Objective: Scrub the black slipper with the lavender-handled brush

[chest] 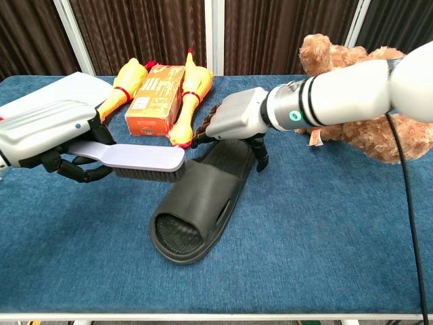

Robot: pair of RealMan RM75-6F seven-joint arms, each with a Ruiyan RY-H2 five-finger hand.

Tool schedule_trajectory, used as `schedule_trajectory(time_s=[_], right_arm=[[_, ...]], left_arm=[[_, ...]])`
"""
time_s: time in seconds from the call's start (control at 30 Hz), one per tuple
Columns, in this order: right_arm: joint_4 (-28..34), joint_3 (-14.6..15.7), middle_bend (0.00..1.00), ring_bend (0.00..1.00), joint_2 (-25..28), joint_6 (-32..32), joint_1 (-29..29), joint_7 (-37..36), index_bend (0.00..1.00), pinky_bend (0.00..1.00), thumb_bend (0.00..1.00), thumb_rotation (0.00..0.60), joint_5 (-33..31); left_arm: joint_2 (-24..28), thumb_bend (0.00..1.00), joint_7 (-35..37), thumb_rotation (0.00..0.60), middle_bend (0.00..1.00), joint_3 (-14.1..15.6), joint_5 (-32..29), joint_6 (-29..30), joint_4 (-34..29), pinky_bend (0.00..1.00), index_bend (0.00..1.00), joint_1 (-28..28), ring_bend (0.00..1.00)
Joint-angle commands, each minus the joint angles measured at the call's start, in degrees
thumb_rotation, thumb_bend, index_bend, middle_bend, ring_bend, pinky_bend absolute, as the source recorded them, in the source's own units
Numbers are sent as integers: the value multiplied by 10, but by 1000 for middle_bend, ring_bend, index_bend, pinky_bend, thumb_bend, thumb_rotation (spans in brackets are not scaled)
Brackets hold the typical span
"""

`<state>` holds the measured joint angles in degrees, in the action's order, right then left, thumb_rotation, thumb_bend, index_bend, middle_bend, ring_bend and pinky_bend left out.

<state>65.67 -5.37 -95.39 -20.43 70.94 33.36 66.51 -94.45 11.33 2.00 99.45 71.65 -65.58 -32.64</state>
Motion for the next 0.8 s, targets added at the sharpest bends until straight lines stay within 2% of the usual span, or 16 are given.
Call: schedule_trajectory(time_s=[0.03,0.1,0.2,0.3,0.4,0.6,0.8], right_arm=[[-17,10,71,0,-15,-1,14,2,8,0,20,600,-14],[-22,15,131,0,-19,-6,17,2,70,0,23,600,-14],[-22,22,233,27,-20,-20,15,-4,227,15,30,600,-7],[-18,27,304,102,-15,-29,11,-17,382,88,50,600,3],[-17,32,356,155,-13,-37,6,-28,463,159,66,600,12],[-11,39,394,189,-9,-48,0,-41,515,195,85,600,25],[-1,38,405,196,-4,-55,1,-42,529,215,89,600,21]], left_arm=[[-4,480,0,600,1000,0,-2,-5,5,1000,1000,-4,1000],[-9,480,2,600,1000,1,-4,-6,10,1000,1000,-6,1000],[-17,481,5,600,1000,3,-5,-9,21,1000,1000,-7,1000],[-27,480,9,600,1000,3,-8,-10,36,1000,1000,-8,1000],[-45,480,10,600,1000,-4,-15,-4,56,1000,1000,-9,1000],[-102,480,7,600,1000,-28,-37,5,121,1000,1000,-11,1000],[-164,479,2,600,1000,-33,-43,1,201,1000,1000,-21,1000]])
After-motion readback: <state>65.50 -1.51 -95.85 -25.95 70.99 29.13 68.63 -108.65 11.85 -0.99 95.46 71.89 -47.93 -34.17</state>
